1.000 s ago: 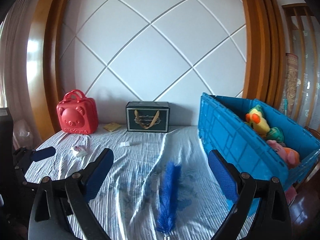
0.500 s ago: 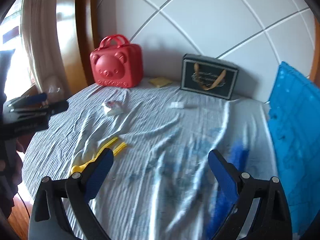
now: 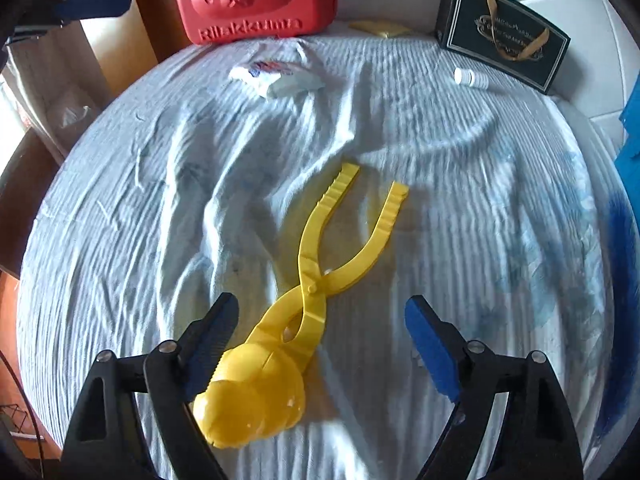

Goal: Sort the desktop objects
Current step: 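Grasp white wet-wipes pack with left tool while right tool grasps yellow snowball tongs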

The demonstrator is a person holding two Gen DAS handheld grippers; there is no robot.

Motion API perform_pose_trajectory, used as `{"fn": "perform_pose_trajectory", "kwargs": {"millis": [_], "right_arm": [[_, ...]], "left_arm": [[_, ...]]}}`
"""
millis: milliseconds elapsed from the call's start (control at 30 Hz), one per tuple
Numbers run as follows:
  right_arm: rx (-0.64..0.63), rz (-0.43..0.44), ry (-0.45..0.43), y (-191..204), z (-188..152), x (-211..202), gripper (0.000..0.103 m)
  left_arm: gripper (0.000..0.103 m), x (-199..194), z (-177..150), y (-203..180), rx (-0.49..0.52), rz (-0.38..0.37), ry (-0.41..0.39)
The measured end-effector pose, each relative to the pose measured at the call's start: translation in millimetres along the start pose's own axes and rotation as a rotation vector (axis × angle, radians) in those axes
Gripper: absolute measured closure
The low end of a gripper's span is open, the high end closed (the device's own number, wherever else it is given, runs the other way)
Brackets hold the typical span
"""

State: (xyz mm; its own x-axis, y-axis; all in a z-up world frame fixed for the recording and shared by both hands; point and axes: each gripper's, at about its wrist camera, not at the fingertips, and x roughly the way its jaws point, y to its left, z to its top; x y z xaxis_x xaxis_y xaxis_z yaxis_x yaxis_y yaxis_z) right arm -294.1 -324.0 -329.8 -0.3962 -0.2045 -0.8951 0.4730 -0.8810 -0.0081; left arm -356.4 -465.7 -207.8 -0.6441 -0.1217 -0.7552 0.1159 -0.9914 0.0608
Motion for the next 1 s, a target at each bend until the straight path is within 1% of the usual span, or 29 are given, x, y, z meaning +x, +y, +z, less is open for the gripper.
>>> {"fn": "perform_pose_trajectory", "kwargs": {"millis": [100, 167, 300, 433, 533, 567, 633, 667, 700, 733, 767, 800, 867, 900, 933, 1000], "right_arm": [[-0.009, -0.041, 0.010, 10, -8, 7, 0.020], [-0.017, -0.067, -0.004, 13, -7, 4, 0.020], [-0.010, -0.068, 0.002, 14, -4, 5, 0.020], [-0.019, -0.064, -0.002, 15, -1, 8, 0.020], [-0.031, -0.061, -0.004, 16, 2, 10, 0.020], [-0.038, -0.066, -0.004, 17, 3, 11, 0.020], [-0.057, -0.077, -0.007, 20, 5, 11, 0.020], [-0.065, -0.074, -0.008, 22, 5, 11, 0.023], [-0.073, -0.070, -0.009, 23, 5, 11, 0.029], [-0.081, -0.062, -0.010, 25, 5, 10, 0.031], [-0.096, -0.051, -0.012, 27, 5, 9, 0.038], [-0.112, -0.041, -0.014, 29, 4, 8, 0.050], [-0.139, -0.028, -0.009, 35, 3, 6, 0.069], [-0.151, -0.025, -0.008, 36, 2, 6, 0.069], [-0.144, -0.002, -0.003, 35, 2, 6, 0.069], [-0.108, 0.028, 0.001, 27, 2, 4, 0.070]], "left_arm": [[0.015, 36, 13, 13, -0.054, -0.028, 0.051], [0.015, 60, 23, 16, -0.091, -0.046, 0.082], [0.015, 110, 42, 10, -0.180, -0.092, 0.173], [0.015, 156, 41, 7, -0.281, -0.134, 0.265], [0.015, 179, 33, 3, -0.312, -0.091, 0.304], [0.014, 184, 31, 2, -0.316, -0.077, 0.302], [0.015, 183, 31, 0, -0.310, -0.077, 0.277], [0.017, 182, 32, 1, -0.303, -0.074, 0.272], [0.028, 181, 33, 2, -0.300, -0.080, 0.265], [0.046, 178, 35, 7, -0.304, -0.103, 0.258], [0.054, 175, 37, 12, -0.310, -0.128, 0.254], [0.056, 172, 36, 17, -0.304, -0.142, 0.253], [0.058, 165, 32, 19, -0.259, -0.139, 0.252], [0.061, 163, 29, 20, -0.233, -0.136, 0.248], [0.063, 161, 27, 20, -0.224, -0.142, 0.242], [0.065, 155, 24, 22, -0.230, -0.166, 0.230]]}}
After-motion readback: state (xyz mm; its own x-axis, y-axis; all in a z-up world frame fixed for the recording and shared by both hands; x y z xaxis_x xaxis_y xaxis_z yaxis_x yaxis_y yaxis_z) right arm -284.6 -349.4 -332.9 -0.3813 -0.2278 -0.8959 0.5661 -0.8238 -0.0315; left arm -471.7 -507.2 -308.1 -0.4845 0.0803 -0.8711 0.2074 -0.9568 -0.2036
